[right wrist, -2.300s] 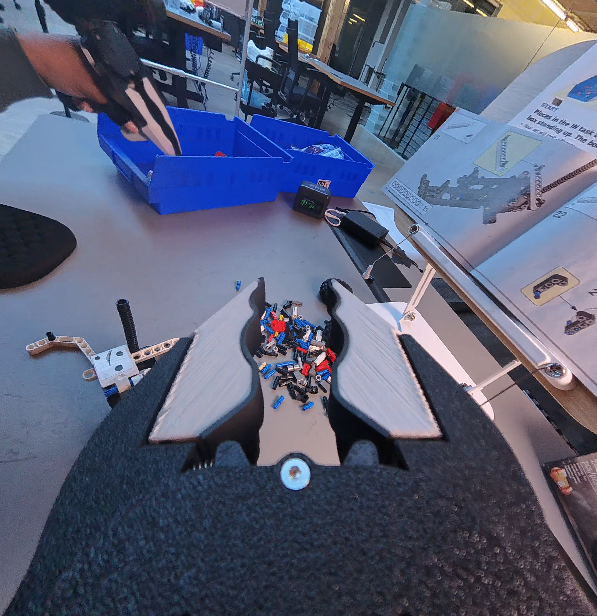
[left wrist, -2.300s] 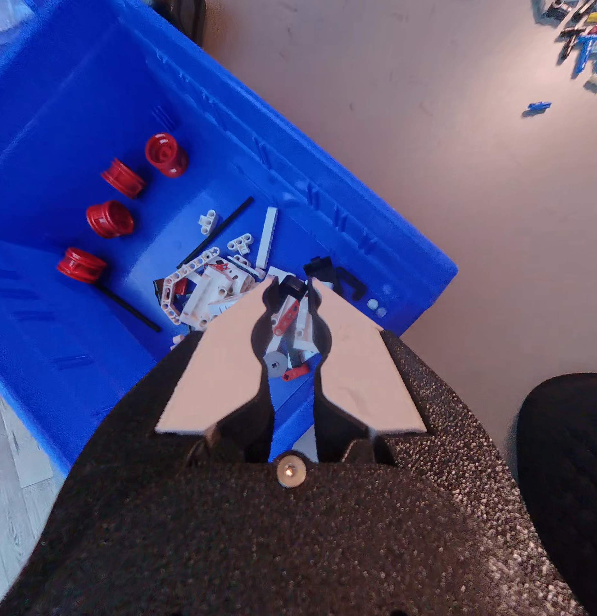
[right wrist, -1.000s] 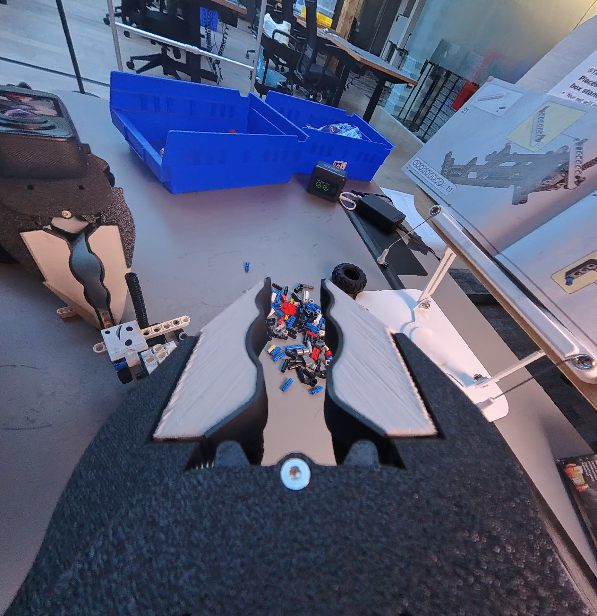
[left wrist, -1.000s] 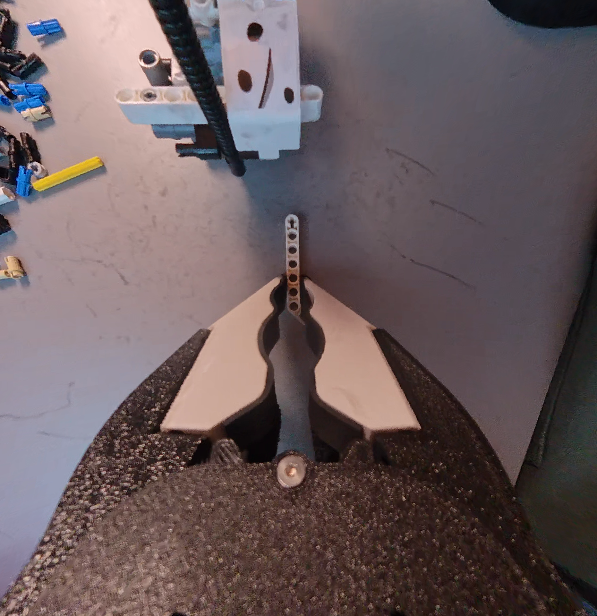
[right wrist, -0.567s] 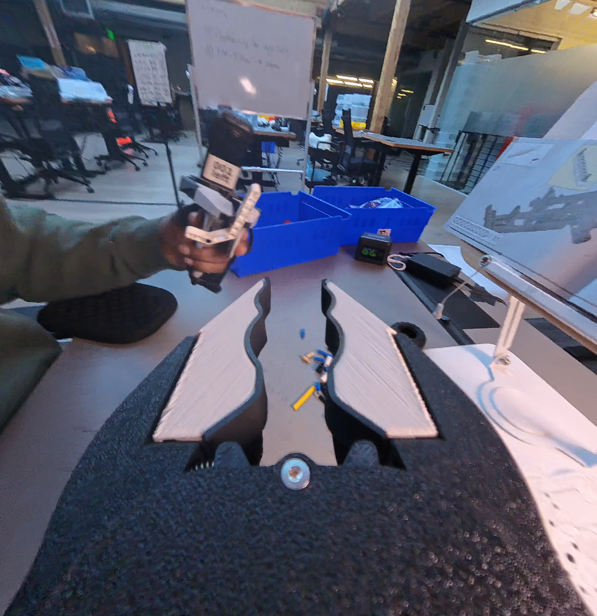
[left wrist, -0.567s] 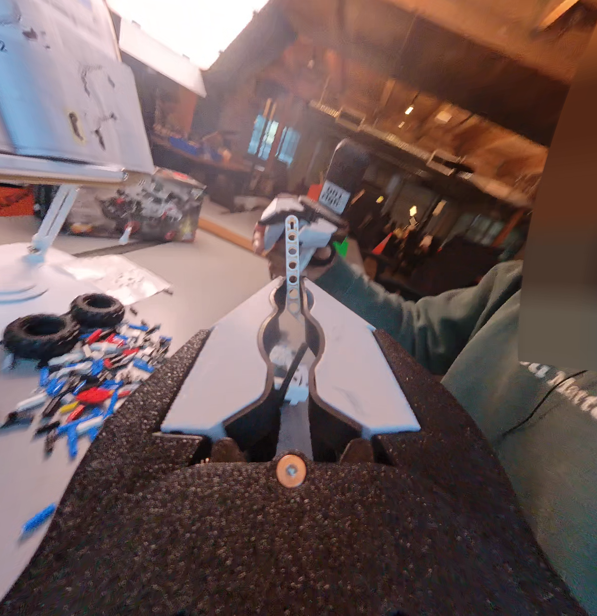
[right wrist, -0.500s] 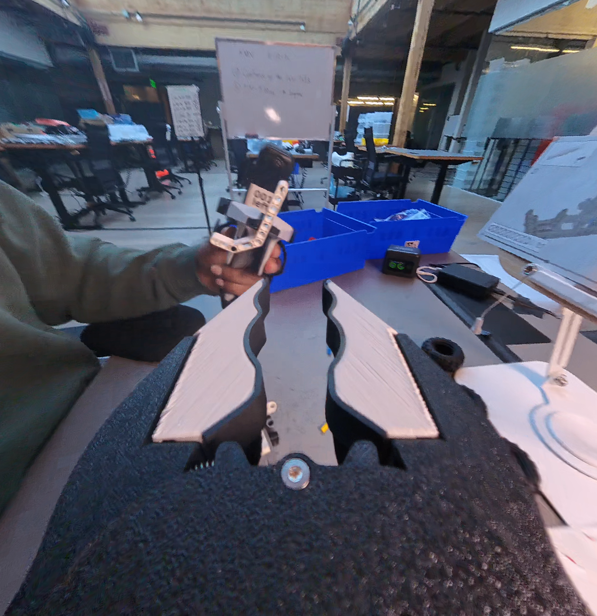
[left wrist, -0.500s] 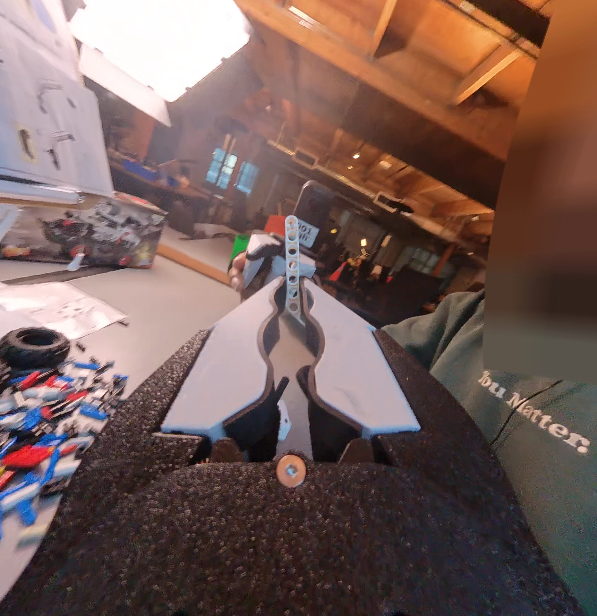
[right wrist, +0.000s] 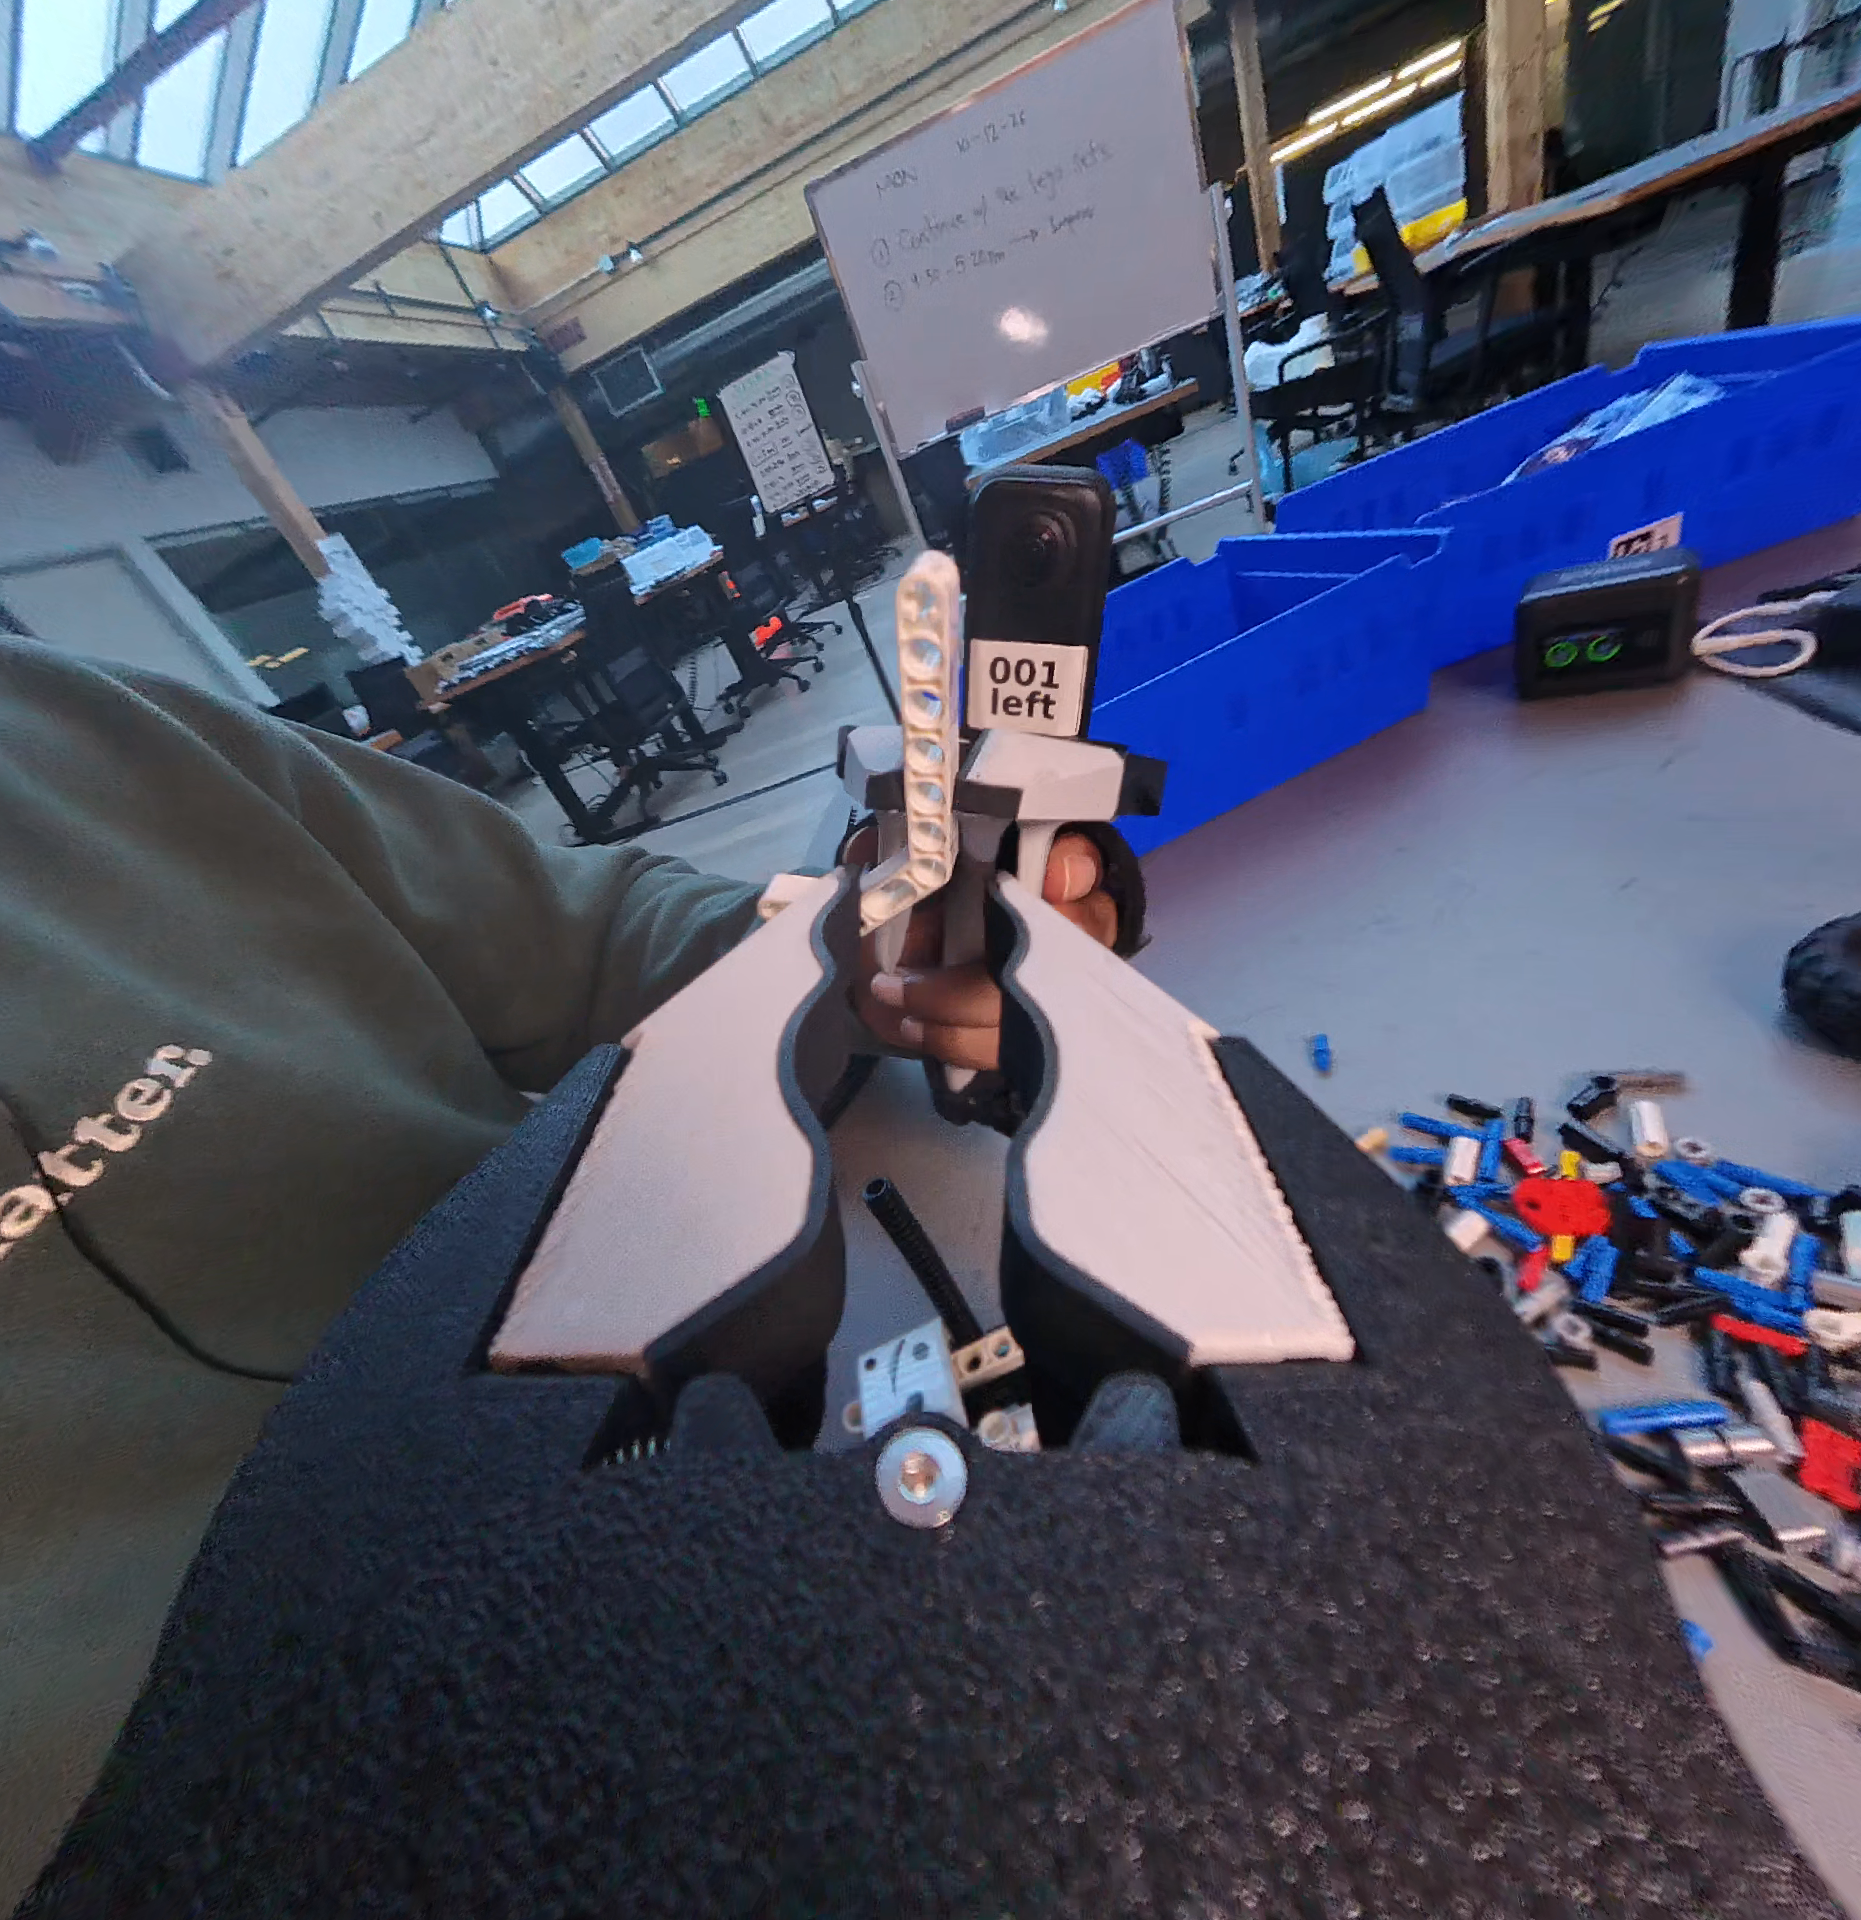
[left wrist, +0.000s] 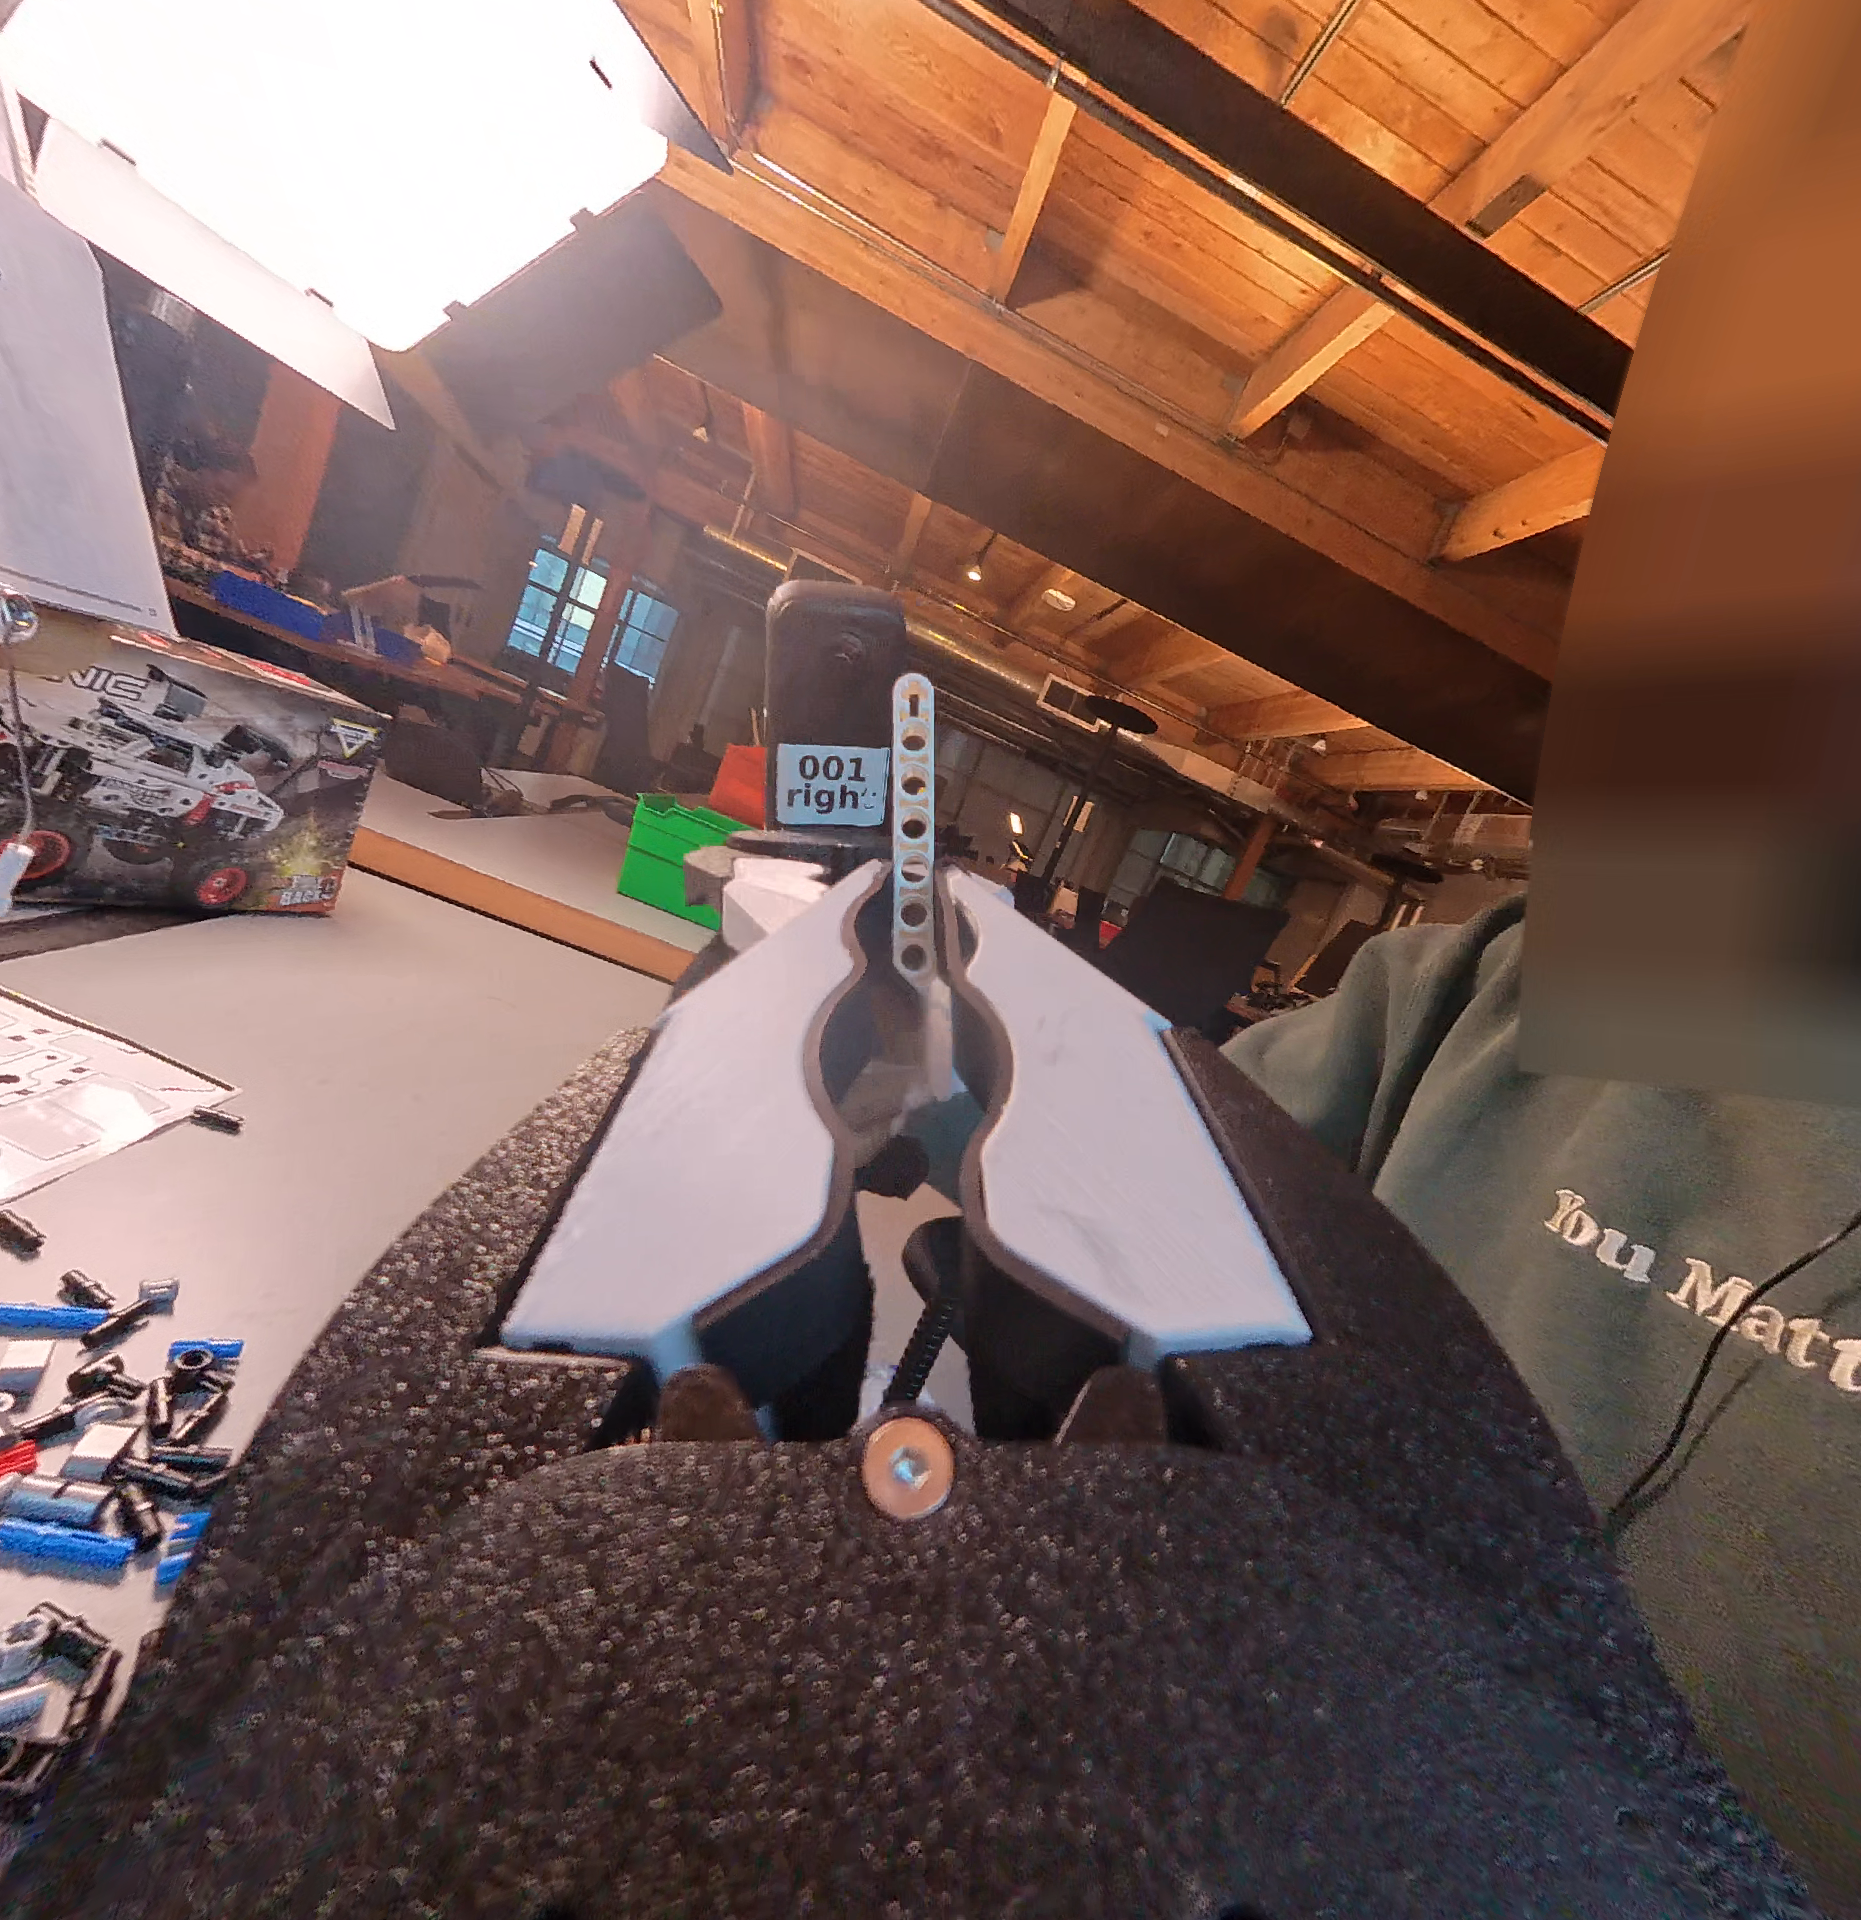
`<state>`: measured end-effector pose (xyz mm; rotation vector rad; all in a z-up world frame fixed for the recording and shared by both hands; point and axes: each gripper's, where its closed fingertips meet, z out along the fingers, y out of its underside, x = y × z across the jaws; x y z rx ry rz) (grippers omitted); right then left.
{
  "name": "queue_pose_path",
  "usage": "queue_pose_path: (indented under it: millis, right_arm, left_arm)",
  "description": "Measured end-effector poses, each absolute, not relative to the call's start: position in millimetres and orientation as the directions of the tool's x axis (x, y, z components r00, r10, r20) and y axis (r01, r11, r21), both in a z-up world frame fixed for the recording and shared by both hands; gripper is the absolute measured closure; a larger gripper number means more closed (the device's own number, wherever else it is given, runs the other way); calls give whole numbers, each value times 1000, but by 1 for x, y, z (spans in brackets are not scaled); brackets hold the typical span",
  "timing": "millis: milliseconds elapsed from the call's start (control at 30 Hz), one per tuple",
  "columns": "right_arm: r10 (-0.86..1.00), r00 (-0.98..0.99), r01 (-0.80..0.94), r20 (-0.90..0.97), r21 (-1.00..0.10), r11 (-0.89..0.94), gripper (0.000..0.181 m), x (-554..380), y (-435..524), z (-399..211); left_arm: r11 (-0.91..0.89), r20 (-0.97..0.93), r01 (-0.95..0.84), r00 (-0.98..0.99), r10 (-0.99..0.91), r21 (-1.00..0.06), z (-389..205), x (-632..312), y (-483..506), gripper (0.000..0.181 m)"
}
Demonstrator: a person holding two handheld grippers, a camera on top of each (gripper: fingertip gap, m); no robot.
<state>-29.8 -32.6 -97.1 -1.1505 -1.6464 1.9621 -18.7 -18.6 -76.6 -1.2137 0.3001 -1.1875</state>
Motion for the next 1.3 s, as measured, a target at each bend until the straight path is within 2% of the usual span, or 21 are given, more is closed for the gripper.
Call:
queue_pose_path:
  millis: [133, 167, 267, 367, 400, 467, 500, 567, 667, 767, 800, 867, 900, 967, 1033, 1100, 1167, 1200, 1267, 1300]
  right_arm:
    - [593, -648, 318, -478, -877, -360, 162, -30, -44, -98]
    - [598, -642, 308, -480, -875, -373, 169, -32, -43, -98]
    - [669, -601, 283, -438, -899, -335, 173, -37, -34, -104]
    - [848, -461, 200, -260, -962, -186, 175, -47, -8, -111]
    - [915, -375, 161, -148, -983, -92, 175, -50, 6, -112]
    - [965, -176, 76, 194, -975, 210, 176, -51, 33, -107]
    - [924, -107, 24, 368, -928, 372, 176, -47, 36, -100]
    - [758, 30, -15, 652, -758, 652, 176, -42, 37, -90]
    - [431, 145, 38, 890, -441, 897, 175, -40, 33, -94]
    - [270, 144, 58, 952, -281, 958, 176, -44, 23, -104]
    - [245, 125, 65, 961, -254, 965, 175, -47, 19, -108]
    - [220, 133, 62, 966, -230, 971, 175, -48, 15, -110]
    - [220, 128, 65, 967, -230, 971, 175, -49, 16, -110]
    - [306, 101, 46, 947, -312, 949, 171, -49, 18, -113]
    - [487, 11, 46, 873, -487, 872, 164, -49, 27, -121]
    - [717, -98, 66, 690, -714, 697, 159, -47, 35, -126]
    - [897, -175, 119, 405, -896, 427, 151, -45, 40, -126]
    - [943, -208, 149, 258, -945, 291, 151, -46, 38, -126]
    - [972, -227, 204, 51, -974, 99, 150, -48, 36, -127]
    - [975, -224, 219, 4, -974, 54, 151, -50, 33, -127]
  left_arm:
    - [-32, 321, 507, 494, -808, -861, -78, -21, -17, 175]
    - [-13, 304, 505, 499, -811, -863, -76, -21, -19, 175]
    - [2, 295, 484, 535, -792, -875, -79, -24, -17, 173]
    - [-47, 365, 500, 562, -742, -865, -88, -35, -9, 165]
    - [-73, 405, 522, 558, -724, -850, -92, -40, -6, 160]
    - [-143, 501, 598, 488, -715, -788, -96, -47, -3, 154]
    - [-190, 551, 645, 420, -721, -741, -97, -49, -3, 153]
    - [-283, 636, 729, 262, -726, -623, -98, -54, -3, 152]
    - [-421, 686, 761, 43, -727, -494, -96, -49, -7, 150]
    - [-496, 713, 681, 53, -699, -538, -107, -30, -7, 151]
    - [-501, 710, 654, 81, -699, -567, -110, -24, -8, 152]
    - [-478, 692, 613, 159, -704, -629, -114, -20, -8, 171]
    - [-458, 677, 589, 220, -702, -666, -117, -20, -7, 172]
    - [-403, 622, 519, 366, -692, -754, -124, -23, -4, 175]
    - [-324, 467, 337, 611, -639, -884, -140, -31, 3, 176]
    - [-270, 206, 66, 820, -535, -961, -159, -48, 10, 175]
    - [-246, -54, -167, 910, -411, -955, -168, -68, 15, 175]
    - [-240, -149, -247, 920, -362, -939, -170, -74, 17, 175]
    - [-236, -305, -377, 906, -293, -895, -171, -80, 19, 175]
    - [-238, -377, -440, 887, -268, -866, -172, -82, 20, 175]
